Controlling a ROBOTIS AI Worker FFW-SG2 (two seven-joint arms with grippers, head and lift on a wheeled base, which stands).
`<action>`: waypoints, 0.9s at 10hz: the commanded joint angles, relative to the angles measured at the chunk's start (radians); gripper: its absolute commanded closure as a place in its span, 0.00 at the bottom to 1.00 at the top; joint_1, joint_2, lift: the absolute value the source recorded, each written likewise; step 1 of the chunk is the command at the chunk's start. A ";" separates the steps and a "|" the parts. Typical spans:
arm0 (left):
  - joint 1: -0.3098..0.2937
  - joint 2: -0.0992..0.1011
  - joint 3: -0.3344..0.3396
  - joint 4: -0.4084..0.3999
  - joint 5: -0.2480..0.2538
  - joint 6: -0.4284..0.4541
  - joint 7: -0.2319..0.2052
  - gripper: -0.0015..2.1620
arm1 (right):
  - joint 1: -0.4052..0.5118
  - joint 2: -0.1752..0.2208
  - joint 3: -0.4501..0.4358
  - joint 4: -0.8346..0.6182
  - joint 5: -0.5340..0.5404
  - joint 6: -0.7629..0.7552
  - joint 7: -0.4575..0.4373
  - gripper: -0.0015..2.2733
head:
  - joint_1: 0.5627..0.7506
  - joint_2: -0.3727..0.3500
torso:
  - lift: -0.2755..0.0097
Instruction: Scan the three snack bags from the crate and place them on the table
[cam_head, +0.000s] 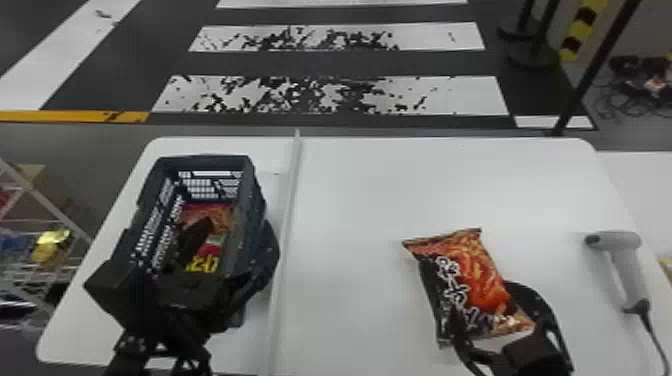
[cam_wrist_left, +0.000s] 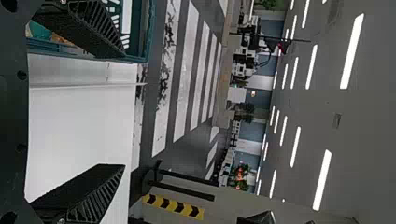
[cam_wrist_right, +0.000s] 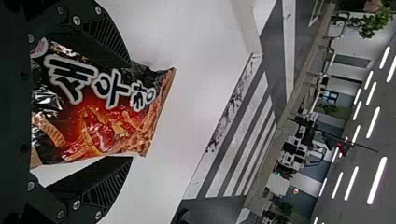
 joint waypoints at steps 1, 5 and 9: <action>-0.012 0.003 -0.002 0.014 0.008 0.006 -0.001 0.01 | 0.000 -0.049 0.067 -0.001 0.117 0.092 -0.042 0.09 | 0.70 0.63 | 0.75; -0.030 0.008 -0.005 0.049 0.015 0.006 -0.015 0.01 | -0.034 -0.143 0.211 0.001 0.253 0.297 -0.138 0.09 | 0.70 0.62 | 0.75; -0.044 0.006 -0.014 0.078 0.014 0.006 -0.021 0.01 | -0.100 -0.146 0.327 0.021 0.273 0.374 -0.149 0.09 | 0.70 0.65 | 0.75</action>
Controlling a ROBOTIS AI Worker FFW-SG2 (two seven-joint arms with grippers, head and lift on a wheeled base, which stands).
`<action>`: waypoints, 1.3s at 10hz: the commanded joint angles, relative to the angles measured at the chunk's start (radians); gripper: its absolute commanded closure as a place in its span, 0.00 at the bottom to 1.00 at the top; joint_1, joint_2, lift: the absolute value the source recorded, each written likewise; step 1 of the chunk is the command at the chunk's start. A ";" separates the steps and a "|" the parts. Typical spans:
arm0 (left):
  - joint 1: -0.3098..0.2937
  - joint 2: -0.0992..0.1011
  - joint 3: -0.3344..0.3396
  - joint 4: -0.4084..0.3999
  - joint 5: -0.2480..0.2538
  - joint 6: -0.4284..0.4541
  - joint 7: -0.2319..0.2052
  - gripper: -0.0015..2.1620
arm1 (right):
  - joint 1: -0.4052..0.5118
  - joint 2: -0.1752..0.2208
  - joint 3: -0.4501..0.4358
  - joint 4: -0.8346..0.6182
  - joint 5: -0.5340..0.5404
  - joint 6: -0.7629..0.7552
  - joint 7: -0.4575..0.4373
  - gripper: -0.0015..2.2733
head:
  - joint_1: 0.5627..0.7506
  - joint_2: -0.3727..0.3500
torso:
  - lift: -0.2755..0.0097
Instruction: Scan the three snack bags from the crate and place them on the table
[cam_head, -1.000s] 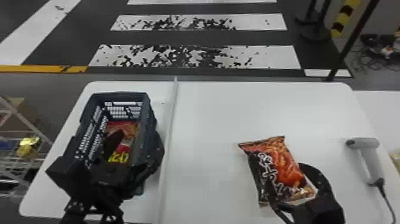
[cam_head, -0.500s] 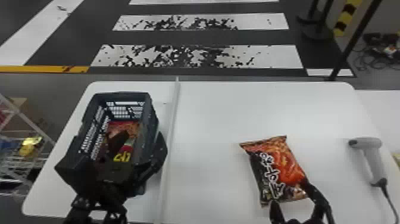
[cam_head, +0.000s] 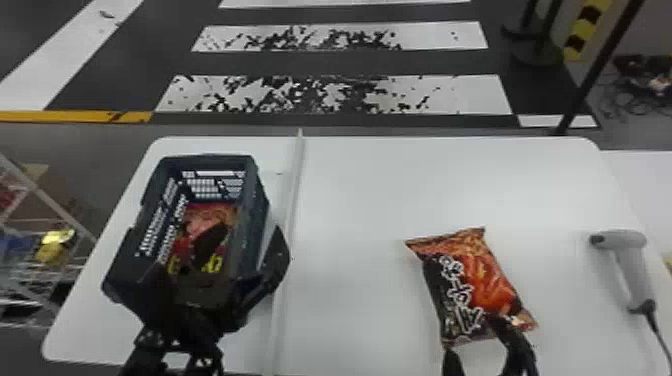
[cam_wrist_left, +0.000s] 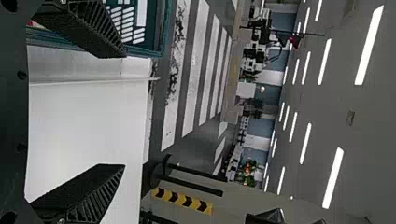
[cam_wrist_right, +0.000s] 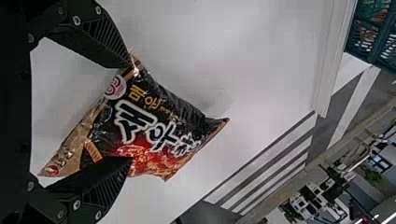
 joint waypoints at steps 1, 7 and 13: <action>-0.001 0.000 0.000 0.008 0.000 0.000 0.000 0.01 | -0.028 0.003 0.044 0.020 0.002 0.025 -0.009 0.09 | 0.70 0.67 | 0.75; 0.001 0.001 0.000 0.013 0.000 0.000 -0.009 0.01 | -0.108 0.007 0.110 0.071 0.006 0.084 -0.024 0.09 | 0.70 0.72 | 0.75; 0.008 0.001 0.001 0.016 0.000 -0.003 -0.020 0.01 | -0.214 0.041 0.136 0.155 -0.020 0.203 0.008 0.91 | 0.70 0.68 | 0.75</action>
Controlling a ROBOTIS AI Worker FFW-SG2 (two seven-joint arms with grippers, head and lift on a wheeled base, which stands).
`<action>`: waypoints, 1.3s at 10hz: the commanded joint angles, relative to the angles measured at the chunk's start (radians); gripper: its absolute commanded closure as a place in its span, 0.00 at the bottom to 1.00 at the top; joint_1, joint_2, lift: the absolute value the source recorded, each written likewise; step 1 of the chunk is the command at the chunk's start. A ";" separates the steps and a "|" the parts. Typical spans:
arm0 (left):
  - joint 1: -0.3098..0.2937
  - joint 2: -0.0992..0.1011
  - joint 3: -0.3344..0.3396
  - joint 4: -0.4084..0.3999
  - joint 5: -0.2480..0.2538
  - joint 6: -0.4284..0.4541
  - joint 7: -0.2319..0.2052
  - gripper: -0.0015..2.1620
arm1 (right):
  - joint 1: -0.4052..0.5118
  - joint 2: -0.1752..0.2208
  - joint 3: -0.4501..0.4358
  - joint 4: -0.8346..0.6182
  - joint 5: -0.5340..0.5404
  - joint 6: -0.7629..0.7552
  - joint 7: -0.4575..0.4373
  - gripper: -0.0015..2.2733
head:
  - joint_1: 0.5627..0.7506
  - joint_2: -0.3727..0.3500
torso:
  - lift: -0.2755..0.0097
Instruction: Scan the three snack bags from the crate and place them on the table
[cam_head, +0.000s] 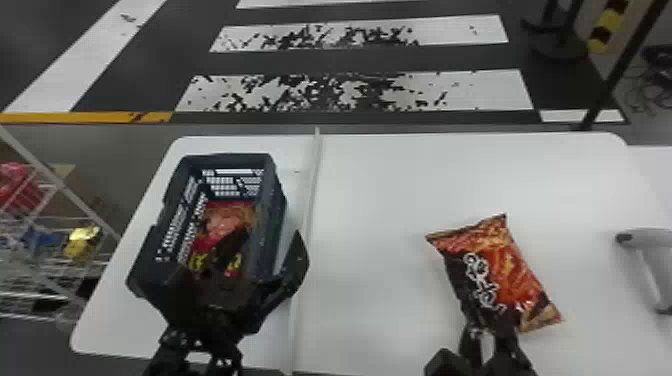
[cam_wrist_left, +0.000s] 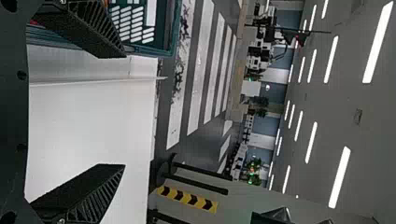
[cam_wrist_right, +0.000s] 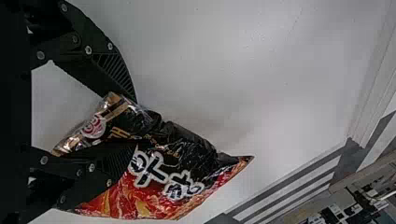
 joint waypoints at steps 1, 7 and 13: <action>-0.001 -0.001 -0.001 0.000 0.001 0.000 -0.003 0.01 | -0.002 0.001 -0.005 0.000 -0.001 -0.026 -0.002 0.99 | 0.70 0.67 | 0.75; -0.001 -0.001 -0.020 -0.013 0.003 0.000 -0.010 0.01 | 0.084 -0.005 -0.149 -0.236 -0.110 -0.047 0.022 0.99 | 0.70 0.65 | 0.75; 0.014 -0.001 -0.040 -0.043 -0.005 -0.003 -0.009 0.01 | 0.179 0.147 -0.689 -0.492 -0.921 -0.100 0.271 0.99 | 0.70 0.57 | 0.75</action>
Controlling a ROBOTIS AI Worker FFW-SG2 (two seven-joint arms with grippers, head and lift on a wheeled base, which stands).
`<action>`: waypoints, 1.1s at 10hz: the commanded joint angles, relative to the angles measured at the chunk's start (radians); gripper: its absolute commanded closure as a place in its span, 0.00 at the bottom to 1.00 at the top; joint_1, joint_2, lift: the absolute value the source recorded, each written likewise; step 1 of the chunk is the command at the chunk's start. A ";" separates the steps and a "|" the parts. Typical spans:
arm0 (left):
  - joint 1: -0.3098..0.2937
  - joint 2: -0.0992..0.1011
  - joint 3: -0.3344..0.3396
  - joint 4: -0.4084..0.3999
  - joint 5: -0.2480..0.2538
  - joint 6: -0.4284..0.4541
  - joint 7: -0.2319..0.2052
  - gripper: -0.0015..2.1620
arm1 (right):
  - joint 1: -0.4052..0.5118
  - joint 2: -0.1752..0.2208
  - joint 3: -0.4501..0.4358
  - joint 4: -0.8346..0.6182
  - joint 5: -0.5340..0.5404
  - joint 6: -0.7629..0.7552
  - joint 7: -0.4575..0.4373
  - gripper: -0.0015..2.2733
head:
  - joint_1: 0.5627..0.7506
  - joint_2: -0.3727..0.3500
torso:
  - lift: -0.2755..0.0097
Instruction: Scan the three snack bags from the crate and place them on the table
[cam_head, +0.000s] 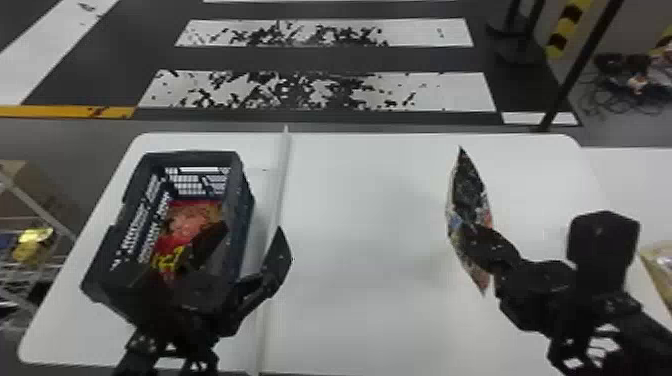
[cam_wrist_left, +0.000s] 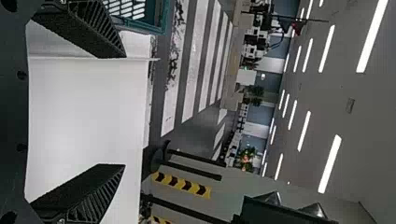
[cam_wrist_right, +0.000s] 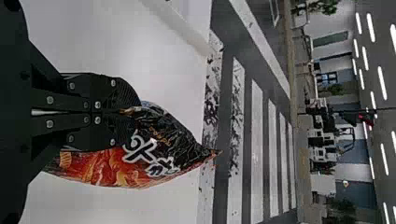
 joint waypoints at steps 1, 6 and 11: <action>0.002 0.000 -0.001 -0.003 -0.002 0.000 -0.001 0.01 | 0.013 0.045 -0.111 0.019 -0.185 -0.010 0.040 0.99 | 0.70 0.56 | 0.75; 0.001 0.000 -0.021 -0.003 -0.019 0.003 0.001 0.01 | -0.008 0.177 -0.384 0.195 -0.573 0.098 0.211 0.99 | 0.70 0.46 | 0.75; -0.001 -0.003 -0.031 0.000 -0.025 0.003 0.005 0.01 | -0.022 0.208 -0.451 0.339 -0.527 0.012 0.252 0.99 | 0.70 0.33 | 0.75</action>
